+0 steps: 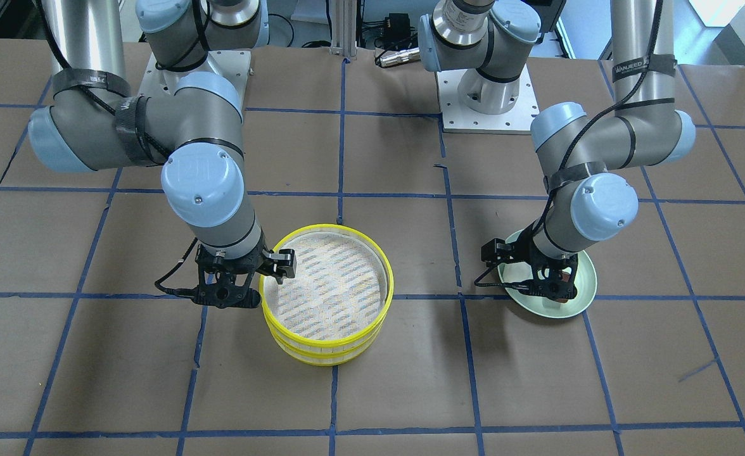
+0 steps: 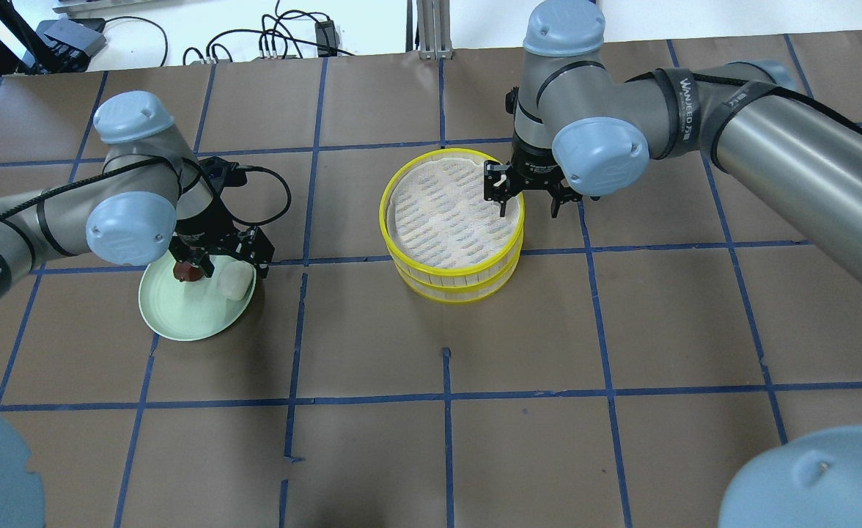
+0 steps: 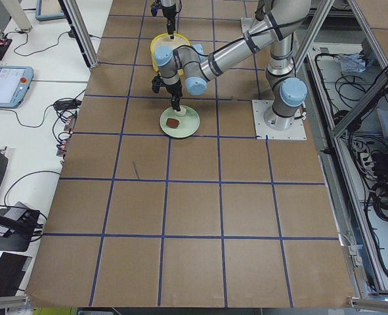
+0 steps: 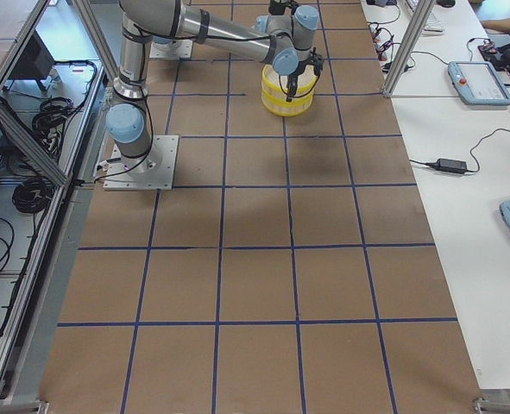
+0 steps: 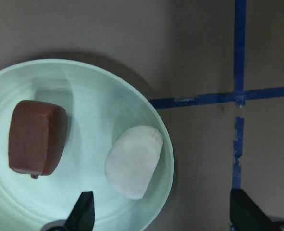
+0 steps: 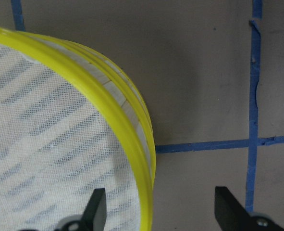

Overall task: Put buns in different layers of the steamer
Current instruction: 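Grasp the white bun with the left gripper while the right lifts the top steamer tier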

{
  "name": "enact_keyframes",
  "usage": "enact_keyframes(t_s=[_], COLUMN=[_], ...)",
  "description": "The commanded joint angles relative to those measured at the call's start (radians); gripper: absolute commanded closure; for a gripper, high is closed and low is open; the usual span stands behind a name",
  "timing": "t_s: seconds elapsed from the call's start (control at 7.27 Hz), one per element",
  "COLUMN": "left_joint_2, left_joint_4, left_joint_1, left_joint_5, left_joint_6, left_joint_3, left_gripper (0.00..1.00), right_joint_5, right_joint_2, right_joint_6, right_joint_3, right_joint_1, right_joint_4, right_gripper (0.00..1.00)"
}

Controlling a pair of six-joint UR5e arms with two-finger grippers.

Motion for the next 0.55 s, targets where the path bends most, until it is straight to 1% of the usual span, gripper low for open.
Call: enact_keyframes(t_s=[0.0, 0.14, 0.41], left_joint_2=[-0.027, -0.021, -0.004], left_joint_4=[0.061, 0.061, 0.064], left_joint_1=[0.000, 0.000, -0.001], left_joint_5=[0.035, 0.060, 0.057], left_joint_6=[0.002, 0.003, -0.004], left_joint_3=[-0.025, -0.013, 0.003], left_gripper=[0.28, 0.34, 0.34], right_joint_5=[-0.009, -0.012, -0.018], right_joint_2=[-0.009, -0.010, -0.017], right_joint_6=[-0.019, -0.022, -0.022], right_joint_3=[0.004, 0.004, 0.004], right_joint_1=[0.001, 0.000, -0.001], right_joint_4=[-0.009, 0.001, 0.009], right_gripper=[0.85, 0.92, 0.93])
